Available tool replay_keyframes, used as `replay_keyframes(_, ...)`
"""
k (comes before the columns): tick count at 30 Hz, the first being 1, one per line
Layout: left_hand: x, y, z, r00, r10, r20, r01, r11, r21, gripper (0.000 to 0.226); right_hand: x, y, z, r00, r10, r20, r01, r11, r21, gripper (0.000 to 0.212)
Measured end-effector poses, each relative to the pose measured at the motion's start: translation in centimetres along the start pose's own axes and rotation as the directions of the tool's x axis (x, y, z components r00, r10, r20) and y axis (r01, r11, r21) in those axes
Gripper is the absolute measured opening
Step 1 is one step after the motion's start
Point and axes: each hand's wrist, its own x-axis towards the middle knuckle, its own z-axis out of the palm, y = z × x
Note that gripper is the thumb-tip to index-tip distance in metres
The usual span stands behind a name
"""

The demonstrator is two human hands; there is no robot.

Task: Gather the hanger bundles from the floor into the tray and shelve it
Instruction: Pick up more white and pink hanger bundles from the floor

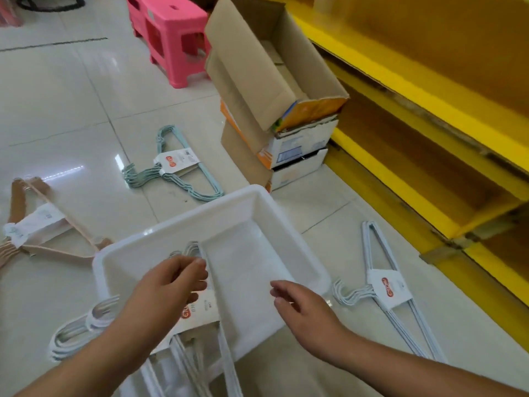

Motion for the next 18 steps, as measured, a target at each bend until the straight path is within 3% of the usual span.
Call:
replay_keyframes(7, 1.4, 4.9, 10.3, 0.934, 0.057, 0.352, -0.073, 0.997, 0.033, 0.018, -8.7, 5.0, -11.0, 0.922, 0.188, -0.338, -0.167, 0.982, 0.089, 0.029)
replay_keyframes(12, 1.4, 4.9, 19.3, 0.831, -0.073, 0.552, 0.151, 0.984, -0.097, 0.046, -11.2, 11.3, -16.8, 0.827, 0.307, -0.471, -0.276, 0.951, 0.137, 0.031)
replay_keyframes(18, -0.3, 2.1, 31.4, 0.774, -0.227, 0.591, 0.394, 0.904, -0.168, 0.03, -8.0, 20.1, -21.2, 0.814, 0.364, -0.453, -0.333, 0.931, 0.15, 0.046)
